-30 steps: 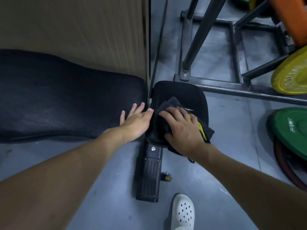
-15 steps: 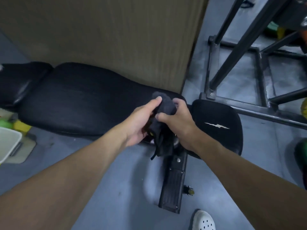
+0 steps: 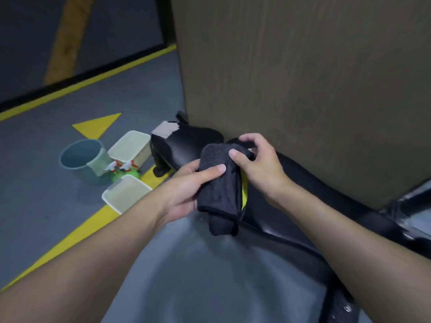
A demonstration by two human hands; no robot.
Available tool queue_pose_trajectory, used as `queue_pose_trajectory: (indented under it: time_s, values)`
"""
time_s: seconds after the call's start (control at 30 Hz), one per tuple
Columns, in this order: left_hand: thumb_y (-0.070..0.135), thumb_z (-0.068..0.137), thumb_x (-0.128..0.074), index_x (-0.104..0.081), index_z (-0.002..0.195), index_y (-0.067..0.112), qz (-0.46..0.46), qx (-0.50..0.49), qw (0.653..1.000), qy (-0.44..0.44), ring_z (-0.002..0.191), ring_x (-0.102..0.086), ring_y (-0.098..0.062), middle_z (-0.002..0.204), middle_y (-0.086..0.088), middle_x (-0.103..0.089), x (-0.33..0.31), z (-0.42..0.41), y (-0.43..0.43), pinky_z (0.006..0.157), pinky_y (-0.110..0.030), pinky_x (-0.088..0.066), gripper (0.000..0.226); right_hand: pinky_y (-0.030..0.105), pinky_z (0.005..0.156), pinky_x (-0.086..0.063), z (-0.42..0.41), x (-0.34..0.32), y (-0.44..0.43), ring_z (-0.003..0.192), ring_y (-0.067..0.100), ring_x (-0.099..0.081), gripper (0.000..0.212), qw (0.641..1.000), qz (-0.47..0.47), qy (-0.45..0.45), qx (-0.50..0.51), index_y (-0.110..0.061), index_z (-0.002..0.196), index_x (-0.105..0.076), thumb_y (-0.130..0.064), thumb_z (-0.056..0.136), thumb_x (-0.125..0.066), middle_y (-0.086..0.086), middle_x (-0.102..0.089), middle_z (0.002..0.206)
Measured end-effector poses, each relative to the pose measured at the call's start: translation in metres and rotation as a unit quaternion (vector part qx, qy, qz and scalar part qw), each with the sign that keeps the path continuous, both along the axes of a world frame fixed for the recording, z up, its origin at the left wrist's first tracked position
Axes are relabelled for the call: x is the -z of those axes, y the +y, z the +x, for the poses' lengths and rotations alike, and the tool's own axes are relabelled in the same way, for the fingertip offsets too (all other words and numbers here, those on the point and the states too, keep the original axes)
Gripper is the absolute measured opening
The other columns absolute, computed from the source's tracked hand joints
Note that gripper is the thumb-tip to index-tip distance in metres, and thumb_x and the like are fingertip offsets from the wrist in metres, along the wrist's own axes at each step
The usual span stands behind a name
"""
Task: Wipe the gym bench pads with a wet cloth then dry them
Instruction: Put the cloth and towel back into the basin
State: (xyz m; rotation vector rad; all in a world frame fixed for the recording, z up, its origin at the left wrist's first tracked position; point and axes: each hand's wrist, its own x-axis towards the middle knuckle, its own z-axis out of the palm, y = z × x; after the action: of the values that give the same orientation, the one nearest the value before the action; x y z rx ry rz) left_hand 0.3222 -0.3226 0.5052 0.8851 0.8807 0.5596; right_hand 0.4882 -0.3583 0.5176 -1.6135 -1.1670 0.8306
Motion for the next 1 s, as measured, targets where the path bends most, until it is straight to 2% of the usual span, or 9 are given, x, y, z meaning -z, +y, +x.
queue_pose_trajectory:
  time_s: [0.07, 0.17, 0.23, 0.33, 0.43, 0.57, 0.73, 0.87, 1.0]
  values:
    - [0.019, 0.092, -0.066, -0.065, 0.123, 0.010, 0.017, -0.065, 0.998, 0.010, 0.103, -0.071, -0.028, 0.114, -0.014, -0.072, -0.003, -0.037, 0.023, 0.084, -0.040, -0.058, 0.032, 0.026, 0.088, -0.050, -0.037, -0.009, 0.025, 0.104, 0.007, -0.059, 0.059, 0.982, -0.096, 0.152, -0.058, -0.030, 0.138, -0.039, -0.040, 0.089, -0.070, -0.011, -0.059, 0.120]
    - [0.025, 0.089, -0.070, -0.067, 0.120, 0.013, 0.018, -0.146, 0.989, 0.023, 0.101, -0.071, -0.029, 0.109, -0.011, -0.074, 0.001, -0.076, 0.056, 0.095, -0.048, -0.054, 0.033, 0.035, 0.083, -0.058, -0.077, -0.005, 0.059, 0.101, 0.023, -0.071, 0.044, 0.917, -0.214, 0.307, -0.137, -0.009, 0.129, -0.055, -0.025, 0.091, -0.071, 0.007, -0.072, 0.113]
    - [0.028, 0.085, -0.076, -0.066, 0.120, 0.015, 0.014, -0.170, 0.985, 0.018, 0.103, -0.071, -0.030, 0.111, -0.011, -0.074, 0.009, -0.093, 0.078, 0.099, -0.050, -0.051, 0.039, 0.037, 0.086, -0.058, -0.099, 0.008, 0.087, 0.100, 0.029, -0.071, 0.027, 0.932, -0.195, 0.283, -0.120, 0.000, 0.117, -0.063, -0.008, 0.092, -0.067, 0.016, -0.073, 0.108]
    - [0.025, 0.082, -0.079, -0.062, 0.127, 0.019, -0.015, -0.150, 0.989, -0.004, 0.110, -0.067, -0.033, 0.119, -0.013, -0.070, 0.022, -0.108, 0.112, 0.100, -0.052, -0.049, 0.049, 0.042, 0.092, -0.056, -0.123, 0.028, 0.131, 0.104, 0.032, -0.069, 0.019, 0.950, -0.146, 0.266, -0.079, -0.004, 0.106, -0.063, 0.005, 0.090, -0.064, 0.017, -0.071, 0.108]
    - [0.008, 0.085, -0.073, -0.064, 0.120, 0.015, -0.010, -0.184, 0.983, 0.015, 0.103, -0.070, -0.032, 0.114, -0.015, -0.072, 0.039, -0.120, 0.161, 0.090, -0.049, -0.056, 0.036, 0.045, 0.093, -0.056, -0.139, 0.051, 0.190, 0.105, 0.031, -0.068, 0.018, 0.953, -0.150, 0.247, -0.094, -0.007, 0.104, -0.061, 0.005, 0.090, -0.063, 0.017, -0.071, 0.108]
    - [0.007, 0.080, -0.078, -0.063, 0.116, 0.020, 0.005, -0.250, 0.965, 0.077, 0.100, -0.071, -0.033, 0.109, -0.012, -0.073, 0.078, -0.131, 0.239, 0.088, -0.058, -0.055, 0.041, 0.036, 0.086, -0.058, -0.153, 0.088, 0.281, 0.097, 0.022, -0.070, 0.027, 0.956, -0.171, 0.201, -0.129, -0.017, 0.108, -0.065, 0.000, 0.089, -0.056, 0.002, -0.073, 0.095]
    - [0.010, 0.080, -0.079, -0.062, 0.117, 0.027, -0.042, -0.322, 0.941, 0.096, 0.094, -0.073, -0.028, 0.106, -0.004, -0.075, 0.131, -0.150, 0.313, 0.081, -0.055, -0.058, 0.044, 0.041, 0.091, -0.050, -0.144, 0.156, 0.386, 0.100, 0.023, -0.059, 0.023, 0.973, -0.205, -0.048, -0.095, -0.016, 0.113, -0.059, -0.019, 0.093, -0.049, 0.003, -0.062, 0.111]
    - [0.012, 0.081, -0.079, -0.061, 0.118, 0.033, -0.080, -0.342, 0.931, 0.099, 0.097, -0.072, -0.028, 0.106, -0.001, -0.075, 0.165, -0.156, 0.346, 0.083, -0.055, -0.058, 0.046, 0.043, 0.100, -0.039, -0.143, 0.201, 0.437, 0.120, 0.026, -0.048, 0.034, 0.917, -0.187, -0.312, -0.164, -0.018, 0.125, -0.054, -0.029, 0.093, -0.052, 0.003, -0.051, 0.131]
    - [0.014, 0.081, -0.080, -0.060, 0.120, 0.030, -0.104, -0.352, 0.924, 0.104, 0.098, -0.072, -0.028, 0.109, -0.003, -0.074, 0.190, -0.162, 0.362, 0.085, -0.053, -0.058, 0.046, 0.043, 0.111, -0.026, -0.149, 0.229, 0.469, 0.136, 0.022, -0.033, 0.051, 0.872, -0.105, -0.432, -0.206, -0.014, 0.138, -0.044, -0.033, 0.092, -0.057, 0.004, -0.042, 0.144]
